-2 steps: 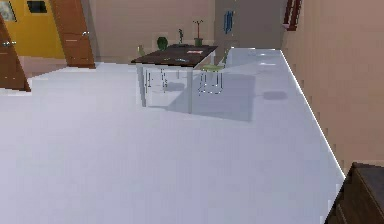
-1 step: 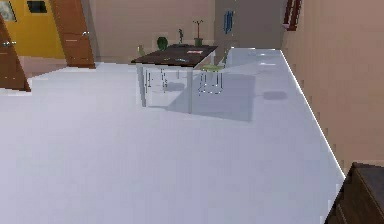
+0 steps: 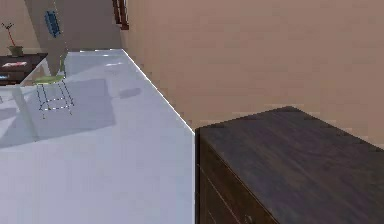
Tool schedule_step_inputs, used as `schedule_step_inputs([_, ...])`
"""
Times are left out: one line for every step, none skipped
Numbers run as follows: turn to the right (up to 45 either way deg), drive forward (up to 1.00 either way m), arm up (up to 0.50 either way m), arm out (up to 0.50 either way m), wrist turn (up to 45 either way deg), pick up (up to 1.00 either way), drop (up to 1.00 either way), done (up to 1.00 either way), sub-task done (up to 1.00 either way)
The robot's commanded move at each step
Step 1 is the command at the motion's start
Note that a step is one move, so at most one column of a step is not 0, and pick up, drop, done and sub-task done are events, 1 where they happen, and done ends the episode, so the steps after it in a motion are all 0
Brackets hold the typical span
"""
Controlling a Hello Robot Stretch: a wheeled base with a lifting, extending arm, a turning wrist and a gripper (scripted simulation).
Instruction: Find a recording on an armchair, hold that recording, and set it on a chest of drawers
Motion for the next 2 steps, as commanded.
schedule_step_inputs([0.0, 0.2, 0.0, 0.0, 0.0, 0.0, 0.0, 0.0, 0.0])
schedule_step_inputs([45.0, 0.0, 0.0, 0.0, 0.0, 0.0, 0.0, 0.0, 0.0])
